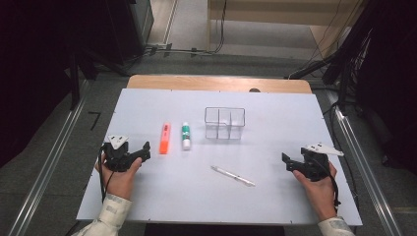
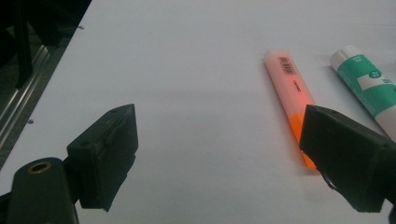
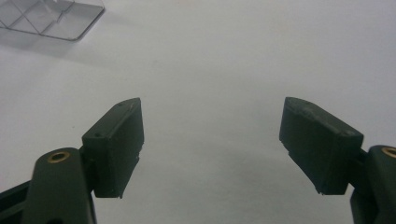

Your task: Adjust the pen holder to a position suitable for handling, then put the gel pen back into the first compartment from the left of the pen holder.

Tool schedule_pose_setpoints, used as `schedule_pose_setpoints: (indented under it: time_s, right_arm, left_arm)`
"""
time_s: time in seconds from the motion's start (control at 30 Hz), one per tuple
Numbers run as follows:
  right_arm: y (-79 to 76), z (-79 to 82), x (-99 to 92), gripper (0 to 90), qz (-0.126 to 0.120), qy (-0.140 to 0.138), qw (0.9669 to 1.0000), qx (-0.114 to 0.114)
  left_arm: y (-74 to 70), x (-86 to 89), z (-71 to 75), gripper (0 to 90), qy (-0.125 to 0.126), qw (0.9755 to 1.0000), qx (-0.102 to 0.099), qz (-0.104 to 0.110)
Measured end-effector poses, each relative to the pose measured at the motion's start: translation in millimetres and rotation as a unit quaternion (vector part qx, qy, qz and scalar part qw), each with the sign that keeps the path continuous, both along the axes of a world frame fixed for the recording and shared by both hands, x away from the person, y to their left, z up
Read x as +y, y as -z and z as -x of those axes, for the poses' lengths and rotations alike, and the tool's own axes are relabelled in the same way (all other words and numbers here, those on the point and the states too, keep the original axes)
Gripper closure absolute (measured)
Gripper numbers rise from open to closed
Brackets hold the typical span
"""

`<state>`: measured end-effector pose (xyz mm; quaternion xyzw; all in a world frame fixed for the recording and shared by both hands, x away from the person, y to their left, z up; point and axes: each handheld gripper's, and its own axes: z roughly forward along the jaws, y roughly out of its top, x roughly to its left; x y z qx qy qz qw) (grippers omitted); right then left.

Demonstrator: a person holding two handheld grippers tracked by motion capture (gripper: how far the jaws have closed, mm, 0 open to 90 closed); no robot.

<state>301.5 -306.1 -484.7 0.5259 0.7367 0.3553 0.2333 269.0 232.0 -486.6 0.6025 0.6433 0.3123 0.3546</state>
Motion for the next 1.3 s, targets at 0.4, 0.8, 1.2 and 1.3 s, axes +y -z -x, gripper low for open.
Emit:
schedule_pose_setpoints:
  time_s: [0.4, 0.8, 1.2, 1.3]
  right_arm:
    - [0.3, 1.2, 1.8, 20.6, -0.002, -0.005, 1.0, 0.002]
    - [-0.2, 1.8, 5.4, 20.6, -0.003, -0.014, 0.9999, -0.001]
    - [0.4, 3.3, 8.0, 20.6, -0.003, -0.02, 0.9998, 0.0]
    - [0.5, 3.4, 8.1, 20.6, -0.003, -0.021, 0.9998, 0.0]
  left_arm:
    - [1.5, -1.3, -0.6, 12.3, 0.002, 1.0, 0.002, 0.001]
    - [2.6, -0.3, -0.6, 12.3, 0.004, 1.0, 0.005, 0.003]
    - [3.4, -2.1, -2.0, 12.3, 0.007, 1.0, 0.006, 0.003]
    - [3.2, -2.3, -2.1, 12.3, 0.007, 1.0, 0.005, 0.004]
